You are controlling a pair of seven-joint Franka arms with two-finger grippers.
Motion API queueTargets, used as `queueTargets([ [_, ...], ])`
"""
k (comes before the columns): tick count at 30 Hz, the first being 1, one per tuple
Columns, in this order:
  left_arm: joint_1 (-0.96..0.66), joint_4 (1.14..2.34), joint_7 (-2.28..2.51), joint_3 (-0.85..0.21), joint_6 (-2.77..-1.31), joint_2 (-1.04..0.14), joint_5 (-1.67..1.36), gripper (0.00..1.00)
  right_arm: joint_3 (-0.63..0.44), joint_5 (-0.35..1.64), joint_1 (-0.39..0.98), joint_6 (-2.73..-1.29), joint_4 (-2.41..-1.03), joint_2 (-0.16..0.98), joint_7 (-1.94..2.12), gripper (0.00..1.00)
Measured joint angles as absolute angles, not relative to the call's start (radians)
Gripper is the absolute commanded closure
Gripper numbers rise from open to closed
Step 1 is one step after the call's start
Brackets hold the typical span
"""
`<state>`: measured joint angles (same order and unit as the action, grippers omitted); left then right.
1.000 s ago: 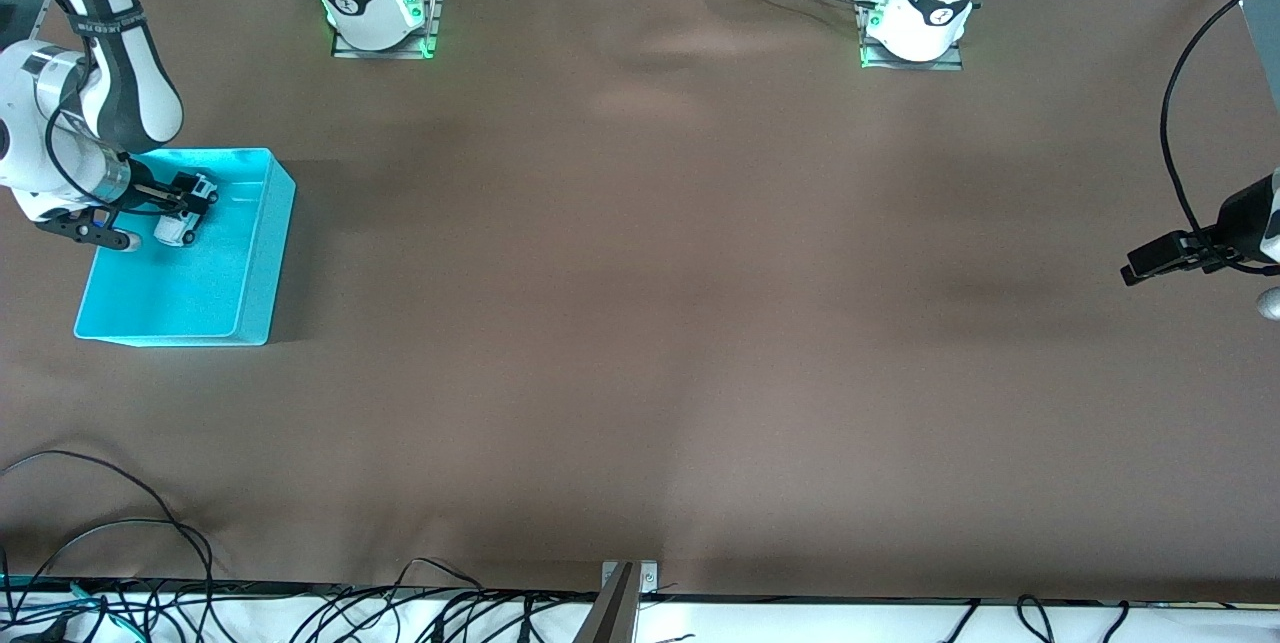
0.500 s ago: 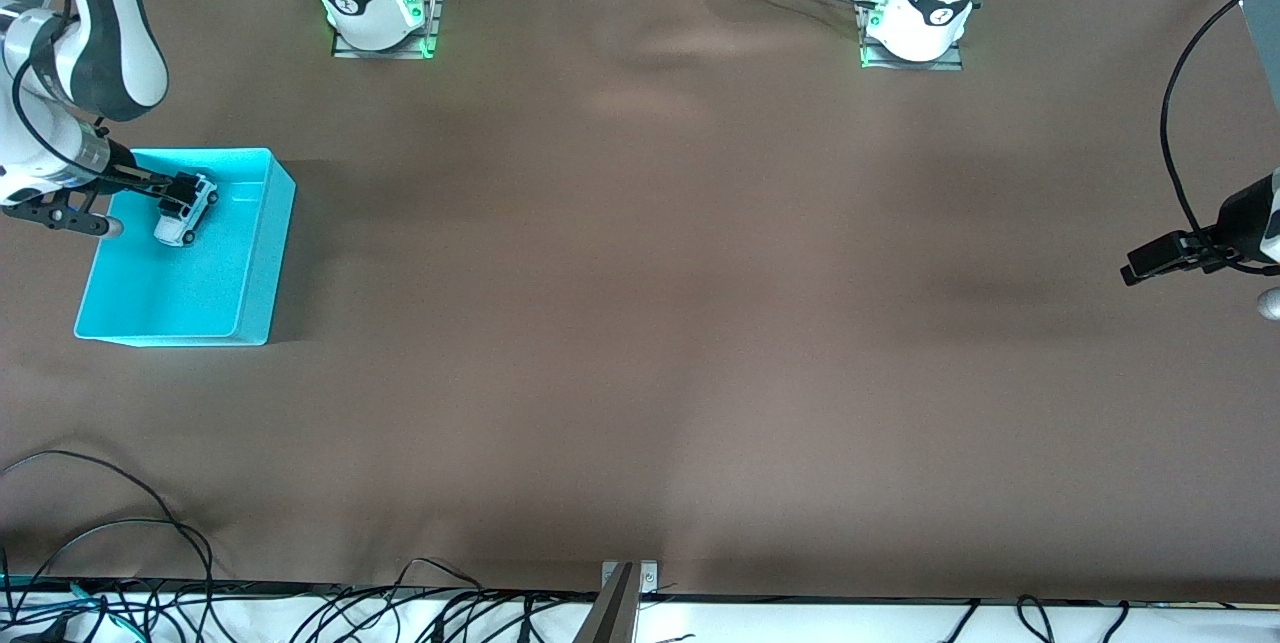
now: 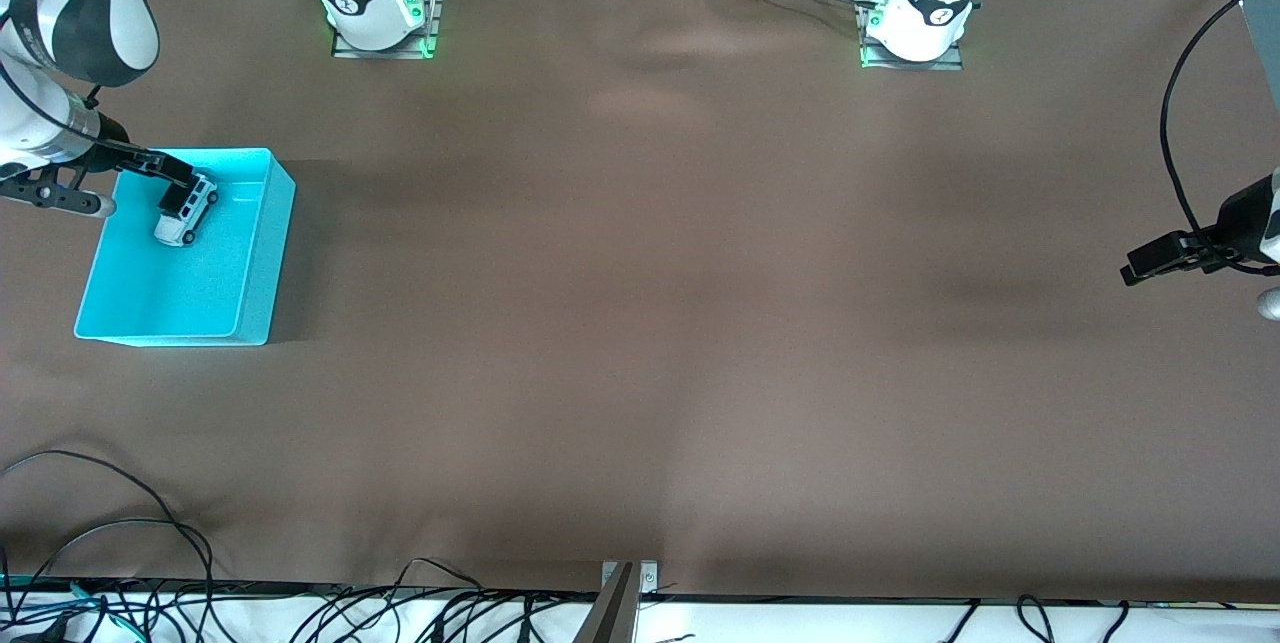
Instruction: Wind and store white jeep toy
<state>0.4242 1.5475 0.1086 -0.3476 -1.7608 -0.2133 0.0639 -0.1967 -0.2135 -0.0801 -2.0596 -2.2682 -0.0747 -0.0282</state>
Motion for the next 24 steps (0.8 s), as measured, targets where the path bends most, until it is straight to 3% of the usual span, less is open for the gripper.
queueTargets([
  [6,0.424,1.547,0.109,-0.348,-1.761,-0.213,0.064,0.0,-0.171,-0.113,-0.059,-1.971,-2.232,-0.118,-0.03,0.0],
  [24,0.424,1.547,0.109,-0.349,-1.761,-0.213,0.064,0.0,-0.084,0.045,0.018,-1.6,-1.903,-0.102,-0.068,0.0],
])
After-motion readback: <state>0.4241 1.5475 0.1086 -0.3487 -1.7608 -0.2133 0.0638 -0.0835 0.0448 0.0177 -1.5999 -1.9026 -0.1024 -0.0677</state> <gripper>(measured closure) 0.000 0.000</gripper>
